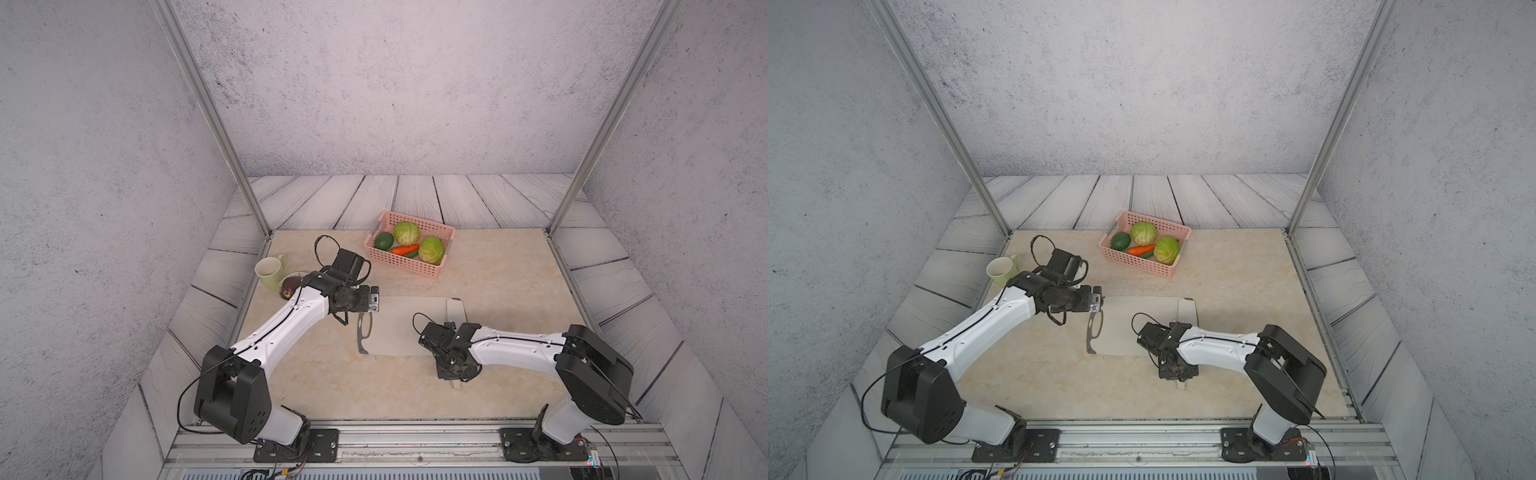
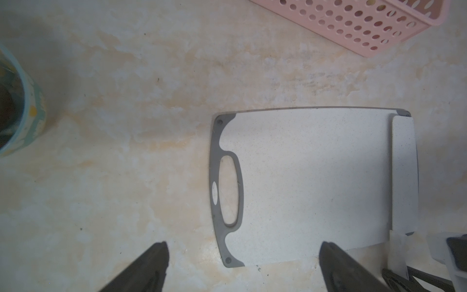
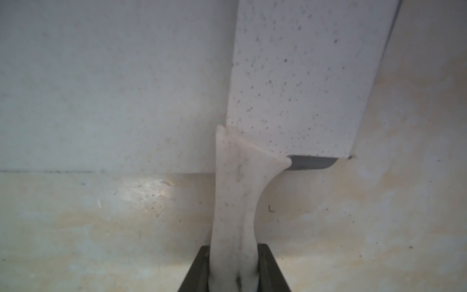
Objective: Align the knife with the edge of the cutting board
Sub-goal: Adjust the knife at the edge of the cutting board.
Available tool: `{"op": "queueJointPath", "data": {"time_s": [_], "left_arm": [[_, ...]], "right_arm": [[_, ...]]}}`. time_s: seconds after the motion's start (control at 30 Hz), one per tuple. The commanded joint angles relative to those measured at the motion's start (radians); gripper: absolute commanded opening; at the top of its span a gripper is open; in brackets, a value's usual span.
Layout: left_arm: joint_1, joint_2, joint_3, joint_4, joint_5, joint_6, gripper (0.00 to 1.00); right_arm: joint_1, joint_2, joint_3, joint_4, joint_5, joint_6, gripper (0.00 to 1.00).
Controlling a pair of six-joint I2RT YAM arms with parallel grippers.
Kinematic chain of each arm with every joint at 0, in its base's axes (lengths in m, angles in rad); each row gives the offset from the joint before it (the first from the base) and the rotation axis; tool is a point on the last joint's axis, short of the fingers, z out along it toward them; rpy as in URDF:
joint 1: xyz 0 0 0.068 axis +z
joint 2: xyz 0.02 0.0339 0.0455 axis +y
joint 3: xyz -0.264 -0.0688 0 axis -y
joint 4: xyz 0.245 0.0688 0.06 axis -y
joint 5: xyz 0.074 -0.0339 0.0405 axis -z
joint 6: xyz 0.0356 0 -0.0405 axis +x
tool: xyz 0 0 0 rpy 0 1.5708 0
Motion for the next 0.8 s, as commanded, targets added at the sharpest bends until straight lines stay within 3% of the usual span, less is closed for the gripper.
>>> {"op": "queueJointPath", "data": {"time_s": [0.0, 0.77], "left_arm": [[-0.006, 0.007, 0.026, -0.02, -0.013, 0.01, 0.98], [-0.009, 0.005, 0.026, -0.022, -0.018, 0.013, 0.98]], "right_arm": [[-0.007, -0.021, -0.005, -0.012, 0.023, -0.007, 0.29], [-0.015, -0.011, 0.007, -0.009, 0.024, -0.018, 0.29]]}}
